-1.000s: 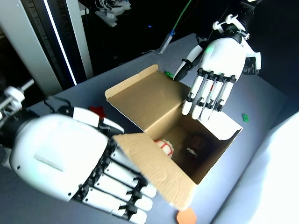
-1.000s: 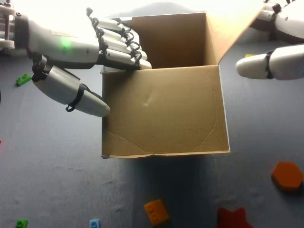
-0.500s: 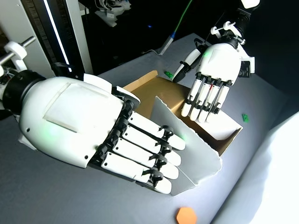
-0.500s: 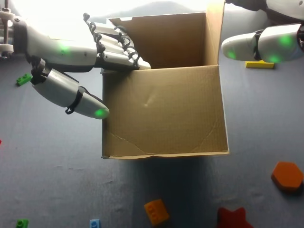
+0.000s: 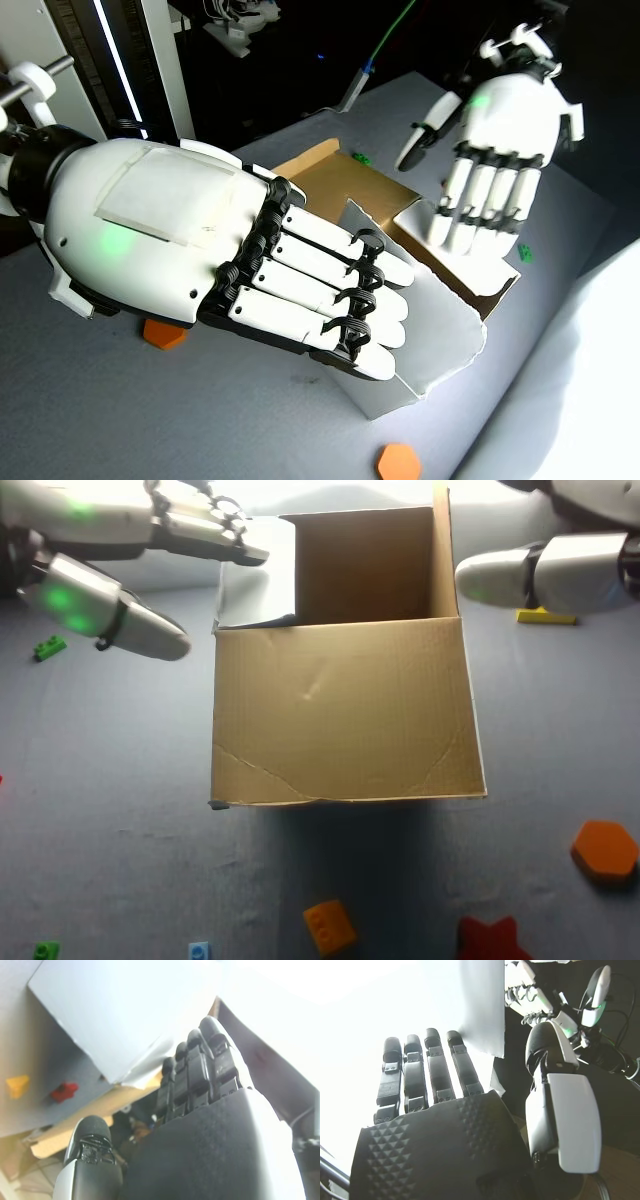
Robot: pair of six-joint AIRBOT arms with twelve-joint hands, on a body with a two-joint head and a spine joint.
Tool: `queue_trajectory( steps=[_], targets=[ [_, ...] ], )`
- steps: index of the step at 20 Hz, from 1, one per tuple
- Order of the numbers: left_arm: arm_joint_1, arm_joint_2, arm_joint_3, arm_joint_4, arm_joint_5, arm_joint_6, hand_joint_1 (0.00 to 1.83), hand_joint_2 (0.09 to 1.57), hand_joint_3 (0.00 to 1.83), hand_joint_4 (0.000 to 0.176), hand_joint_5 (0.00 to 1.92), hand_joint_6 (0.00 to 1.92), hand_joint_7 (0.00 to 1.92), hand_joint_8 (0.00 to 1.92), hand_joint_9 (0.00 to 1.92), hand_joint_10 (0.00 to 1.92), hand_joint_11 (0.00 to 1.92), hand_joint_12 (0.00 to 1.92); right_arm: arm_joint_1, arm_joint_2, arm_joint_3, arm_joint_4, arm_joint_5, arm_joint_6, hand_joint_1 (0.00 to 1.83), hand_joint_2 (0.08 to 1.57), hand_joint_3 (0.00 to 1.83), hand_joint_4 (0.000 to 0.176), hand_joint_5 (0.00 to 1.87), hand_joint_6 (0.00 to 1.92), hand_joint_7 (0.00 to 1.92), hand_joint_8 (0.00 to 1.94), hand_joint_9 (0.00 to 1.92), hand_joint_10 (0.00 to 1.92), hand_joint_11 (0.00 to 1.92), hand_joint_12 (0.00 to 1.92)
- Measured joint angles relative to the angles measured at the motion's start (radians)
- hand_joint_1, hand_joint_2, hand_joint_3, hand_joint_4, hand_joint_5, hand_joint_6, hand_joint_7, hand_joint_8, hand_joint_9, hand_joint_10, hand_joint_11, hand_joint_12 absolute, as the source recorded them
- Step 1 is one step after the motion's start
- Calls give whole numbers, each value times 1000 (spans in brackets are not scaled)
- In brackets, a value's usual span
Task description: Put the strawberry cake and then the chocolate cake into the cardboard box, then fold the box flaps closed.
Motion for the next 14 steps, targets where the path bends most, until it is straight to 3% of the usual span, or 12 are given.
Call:
queue_trajectory(
  steps=[4, 8, 14],
  targets=[
    [16, 53, 7, 3, -2, -4, 0, 1193, 2, 10, 105, 3, 164, 4, 187, 5, 0, 700, -36, -31, 4, -11, 6, -16, 0, 1208, 0, 0, 77, 2, 95, 0, 97, 4, 0, 327],
    [96, 111, -10, 22, 2, -4, 0, 1196, 2, 11, 129, 8, 166, 2, 184, 1, 0, 719, -74, -66, 35, -11, 17, -19, 0, 1201, 0, 0, 66, 1, 95, 1, 104, 5, 0, 387],
    [235, 166, -109, 1, -13, 29, 0, 1202, 1, 6, 136, 4, 162, 3, 179, 4, 0, 715, -101, -143, 86, -10, 16, -66, 0, 1205, 0, 0, 63, 4, 96, 4, 98, 7, 0, 360]
  ],
)
